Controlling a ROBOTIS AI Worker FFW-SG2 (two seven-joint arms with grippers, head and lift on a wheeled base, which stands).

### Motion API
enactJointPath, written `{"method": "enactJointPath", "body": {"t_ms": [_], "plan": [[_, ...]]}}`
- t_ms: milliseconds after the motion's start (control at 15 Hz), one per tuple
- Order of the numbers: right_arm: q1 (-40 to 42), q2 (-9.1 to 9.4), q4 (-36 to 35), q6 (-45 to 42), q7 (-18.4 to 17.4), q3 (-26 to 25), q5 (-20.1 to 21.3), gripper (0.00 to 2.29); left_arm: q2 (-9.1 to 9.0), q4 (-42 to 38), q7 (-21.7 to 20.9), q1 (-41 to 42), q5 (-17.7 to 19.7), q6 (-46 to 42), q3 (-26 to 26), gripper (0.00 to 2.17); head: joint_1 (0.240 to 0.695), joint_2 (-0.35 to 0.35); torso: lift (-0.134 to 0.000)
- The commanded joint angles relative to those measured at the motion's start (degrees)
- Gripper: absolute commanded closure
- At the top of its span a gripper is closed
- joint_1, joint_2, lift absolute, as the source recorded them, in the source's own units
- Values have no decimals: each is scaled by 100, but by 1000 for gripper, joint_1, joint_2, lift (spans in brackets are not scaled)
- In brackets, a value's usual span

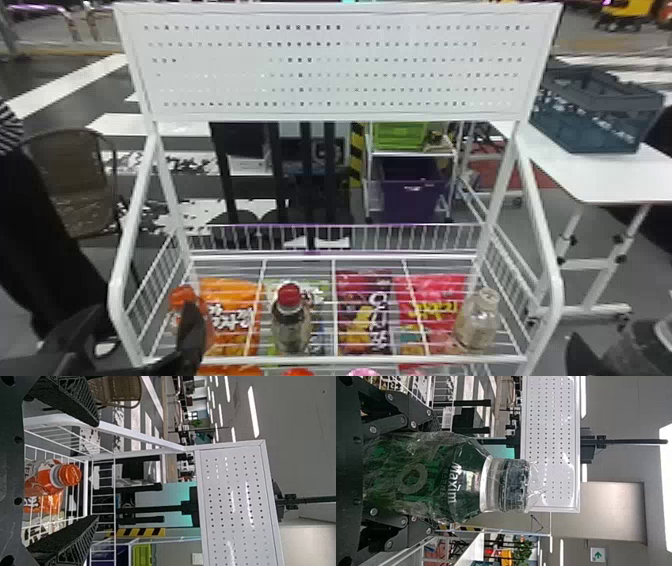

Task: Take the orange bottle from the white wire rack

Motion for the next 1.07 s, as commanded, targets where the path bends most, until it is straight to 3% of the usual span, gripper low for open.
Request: {"method": "enactJointPath", "body": {"t_ms": [0, 733, 1000], "plan": [[-9, 5, -3, 0, 0, 0, 0, 829, 0, 0, -1, -4, 4, 2, 9, 46, 499, 0, 0], [-61, 5, 41, 18, 0, 18, 0, 829, -18, 281, 70, 14, -5, -86, -194, 46, 499, 0, 0], [-70, 5, 76, 18, 0, 26, 0, 829, -79, 1389, 149, 14, -23, -1545, -554, 63, 499, 0, 0]]}}
